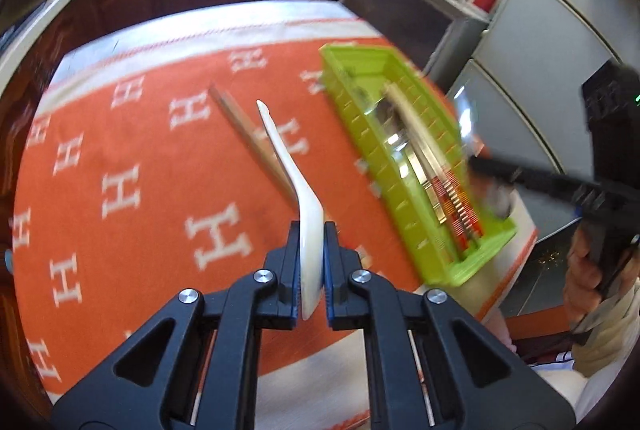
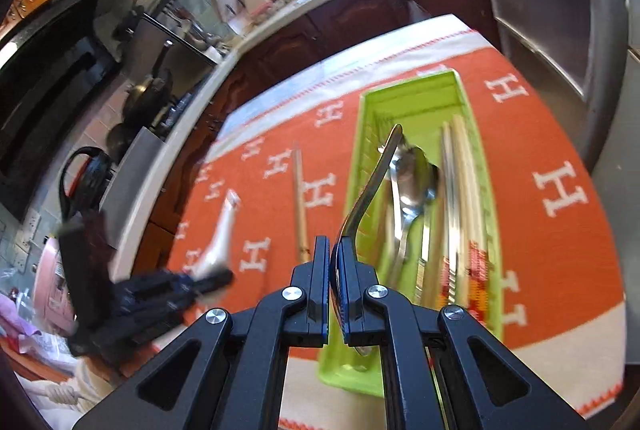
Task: Organize utensils
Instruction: 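Lower both held spoons into the green tray and open both tools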
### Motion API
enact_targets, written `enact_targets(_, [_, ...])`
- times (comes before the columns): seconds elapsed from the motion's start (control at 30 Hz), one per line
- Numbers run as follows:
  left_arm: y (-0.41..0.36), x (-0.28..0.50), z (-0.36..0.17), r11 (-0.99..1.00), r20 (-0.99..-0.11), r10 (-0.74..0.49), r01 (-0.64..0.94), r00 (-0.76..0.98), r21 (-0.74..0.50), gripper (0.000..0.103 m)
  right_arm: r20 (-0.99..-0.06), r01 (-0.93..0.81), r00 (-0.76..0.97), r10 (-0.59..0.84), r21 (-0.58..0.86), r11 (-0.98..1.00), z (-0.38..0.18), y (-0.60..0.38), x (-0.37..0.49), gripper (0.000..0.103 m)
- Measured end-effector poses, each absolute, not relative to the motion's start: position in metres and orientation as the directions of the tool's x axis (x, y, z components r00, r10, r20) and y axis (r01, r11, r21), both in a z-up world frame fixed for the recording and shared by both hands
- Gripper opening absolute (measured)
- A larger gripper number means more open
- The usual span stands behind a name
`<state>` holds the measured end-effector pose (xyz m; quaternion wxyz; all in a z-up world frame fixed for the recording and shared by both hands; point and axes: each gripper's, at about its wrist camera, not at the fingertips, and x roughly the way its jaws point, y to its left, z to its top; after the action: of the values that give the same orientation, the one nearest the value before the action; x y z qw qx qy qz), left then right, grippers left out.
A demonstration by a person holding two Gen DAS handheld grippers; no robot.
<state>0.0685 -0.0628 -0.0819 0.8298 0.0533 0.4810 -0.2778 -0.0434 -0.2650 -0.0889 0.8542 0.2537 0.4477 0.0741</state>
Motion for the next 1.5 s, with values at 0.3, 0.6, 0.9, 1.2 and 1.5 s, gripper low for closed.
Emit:
enact_targets(0.3, [-0.130,0.068,-0.054,0.786,-0.804,-0.448,0.602,0.391,-0.145,0.006,-0.802,0.127,0.468,0.371,0.477,0.870,-0.126,-0.249,-0.037,0.004])
enact_targets(0.6, [-0.162,0.082,-0.057,0.773,-0.815,-0.453,0.614,0.362,-0.157,0.006,-0.767,0.173,0.502,0.400,0.542,0.822,-0.137,-0.266,-0.039,0.038])
enact_targets(0.9, [-0.185,0.093,-0.079,0.780,-0.843,-0.420,0.609,0.336,-0.145,0.006,-0.768,0.265,0.575,0.283,0.501,0.824,-0.122,-0.303,-0.050,0.038])
enact_targets(1.2, [-0.198,0.073,-0.086,0.765,-0.866,-0.366,0.640,0.341,-0.071,0.006,-0.759,0.278,0.588,0.280,0.515,0.811,-0.118,-0.318,-0.062,0.038])
enact_targets(1.5, [-0.204,0.067,-0.099,0.757,-0.904,-0.299,0.653,0.305,-0.030,0.006,-0.753,0.280,0.593,0.286,0.526,0.803,-0.121,-0.317,-0.068,0.038])
